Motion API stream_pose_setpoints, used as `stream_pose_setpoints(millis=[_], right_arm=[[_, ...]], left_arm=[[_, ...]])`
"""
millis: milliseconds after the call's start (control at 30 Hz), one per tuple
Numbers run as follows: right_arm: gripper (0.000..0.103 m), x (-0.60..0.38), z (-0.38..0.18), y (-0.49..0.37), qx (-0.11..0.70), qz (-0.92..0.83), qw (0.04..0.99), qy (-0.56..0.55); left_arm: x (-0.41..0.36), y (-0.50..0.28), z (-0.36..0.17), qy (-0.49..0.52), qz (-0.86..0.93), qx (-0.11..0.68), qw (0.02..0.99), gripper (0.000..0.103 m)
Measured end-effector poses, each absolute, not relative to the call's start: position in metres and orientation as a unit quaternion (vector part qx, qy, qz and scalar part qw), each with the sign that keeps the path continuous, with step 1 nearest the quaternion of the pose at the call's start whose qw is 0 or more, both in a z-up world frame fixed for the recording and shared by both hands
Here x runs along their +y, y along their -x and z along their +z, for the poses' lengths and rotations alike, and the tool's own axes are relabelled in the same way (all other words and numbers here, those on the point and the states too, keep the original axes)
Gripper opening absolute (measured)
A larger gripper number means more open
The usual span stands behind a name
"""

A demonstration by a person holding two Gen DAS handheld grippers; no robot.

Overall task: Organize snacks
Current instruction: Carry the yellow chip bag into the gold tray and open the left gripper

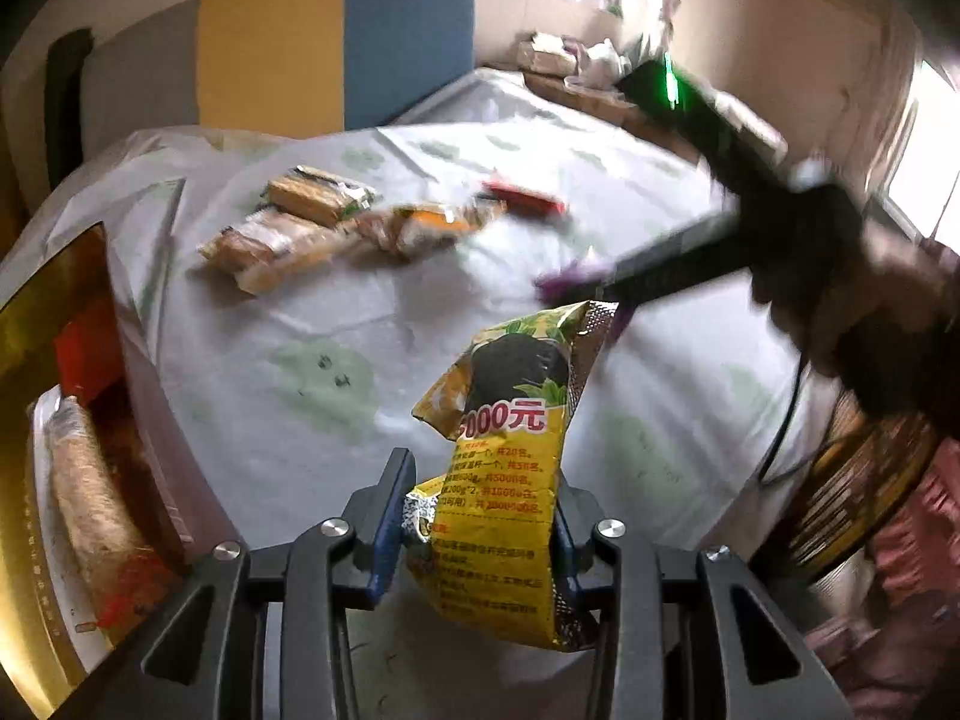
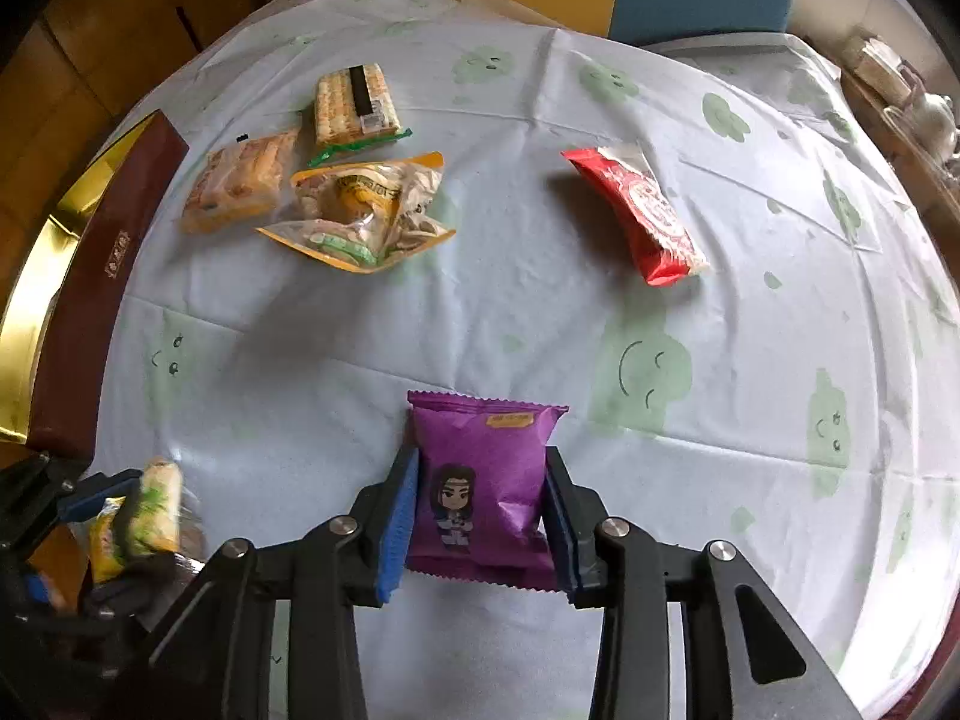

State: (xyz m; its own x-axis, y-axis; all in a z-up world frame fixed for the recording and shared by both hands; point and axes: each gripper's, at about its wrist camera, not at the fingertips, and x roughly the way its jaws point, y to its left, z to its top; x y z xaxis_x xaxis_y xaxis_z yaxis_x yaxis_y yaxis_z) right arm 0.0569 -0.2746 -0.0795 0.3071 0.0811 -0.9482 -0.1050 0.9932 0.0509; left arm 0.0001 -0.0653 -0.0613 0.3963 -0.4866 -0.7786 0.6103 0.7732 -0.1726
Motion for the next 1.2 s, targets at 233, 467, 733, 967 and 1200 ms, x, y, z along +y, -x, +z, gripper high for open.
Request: stream_pose_setpoints(millis=[233, 467, 733, 967, 1200], right_arm=[[0.040, -0.264, -0.085, -0.048, 0.581, 0.058, 0.811, 0.036], [0.041, -0.264, -0.086, -0.050, 0.581, 0.057, 0.810, 0.047], [0.041, -0.259, -0.087, -0.049, 0.581, 0.058, 0.810, 0.050], [0.041, -0.263, -0.088, -0.050, 0.581, 0.062, 0.810, 0.046], [0.043, -0.262, -0.088, -0.050, 0.582, 0.063, 0.810, 0.044]], left_arm=[[-0.018, -0.014, -0.006, 0.045, -0.320, 0.405, 0.855, 0.040], [0.063, -0.066, 0.001, 0.134, -0.166, 0.428, 0.879, 0.040], [0.128, -0.123, -0.031, 0.204, -0.044, 0.471, 0.857, 0.040], [0.130, -0.162, -0.046, 0.147, -0.014, 0.491, 0.858, 0.043], [0.131, -0.159, -0.057, 0.150, 0.003, 0.501, 0.852, 0.049]])
